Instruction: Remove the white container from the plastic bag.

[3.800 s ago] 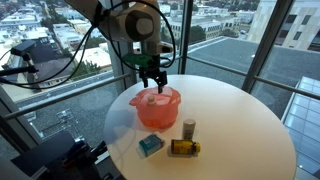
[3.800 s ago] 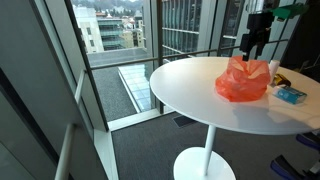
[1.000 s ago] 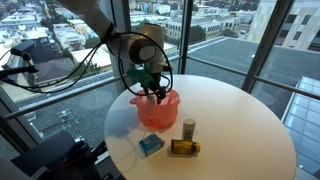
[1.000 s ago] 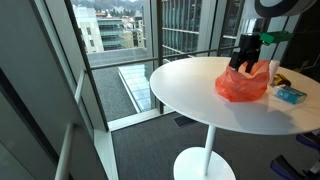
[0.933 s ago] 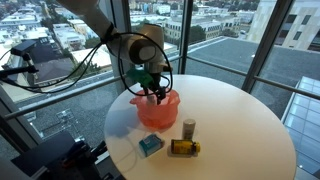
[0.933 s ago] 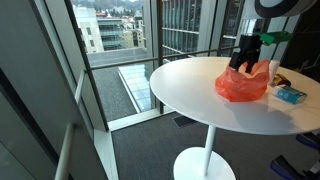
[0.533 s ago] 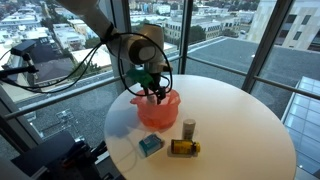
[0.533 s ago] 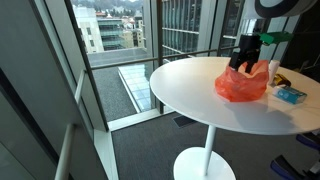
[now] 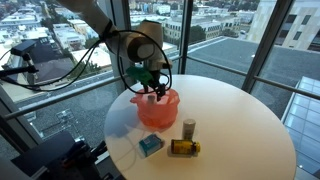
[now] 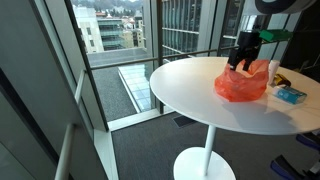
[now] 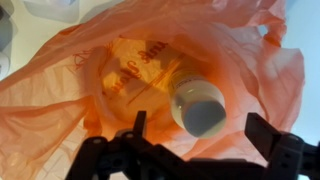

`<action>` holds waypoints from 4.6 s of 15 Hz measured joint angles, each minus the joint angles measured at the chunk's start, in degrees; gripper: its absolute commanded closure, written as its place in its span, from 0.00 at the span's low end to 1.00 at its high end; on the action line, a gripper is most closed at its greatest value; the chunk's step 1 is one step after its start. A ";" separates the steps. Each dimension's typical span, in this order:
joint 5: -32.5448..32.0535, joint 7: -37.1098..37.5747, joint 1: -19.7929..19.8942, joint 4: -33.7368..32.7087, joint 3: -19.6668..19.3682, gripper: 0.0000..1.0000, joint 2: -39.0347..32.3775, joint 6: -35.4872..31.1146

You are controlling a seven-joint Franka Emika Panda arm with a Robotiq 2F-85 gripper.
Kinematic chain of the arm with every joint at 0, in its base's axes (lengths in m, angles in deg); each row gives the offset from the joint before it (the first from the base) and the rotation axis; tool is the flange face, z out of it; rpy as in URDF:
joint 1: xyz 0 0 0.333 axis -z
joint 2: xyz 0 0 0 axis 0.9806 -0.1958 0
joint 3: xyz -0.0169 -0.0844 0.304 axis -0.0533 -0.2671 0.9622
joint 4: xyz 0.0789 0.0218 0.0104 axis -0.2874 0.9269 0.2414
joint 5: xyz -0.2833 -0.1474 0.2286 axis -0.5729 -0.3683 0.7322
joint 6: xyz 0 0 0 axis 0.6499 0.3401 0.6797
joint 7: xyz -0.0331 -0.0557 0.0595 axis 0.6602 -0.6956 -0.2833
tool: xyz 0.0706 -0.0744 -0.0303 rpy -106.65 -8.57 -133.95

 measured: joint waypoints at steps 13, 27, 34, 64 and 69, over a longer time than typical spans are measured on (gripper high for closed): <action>0.01 0.00 0.03 1.49 0.14 0.43 -2.15 0.00; 0.01 0.00 0.27 1.38 -1.12 0.54 -0.84 0.01; -0.43 0.00 0.27 0.91 -1.72 0.02 -0.55 0.20; -1.90 0.11 0.08 -3.34 -2.32 0.82 -3.78 0.20; -1.90 0.11 0.08 -3.68 -2.36 0.82 -3.14 0.26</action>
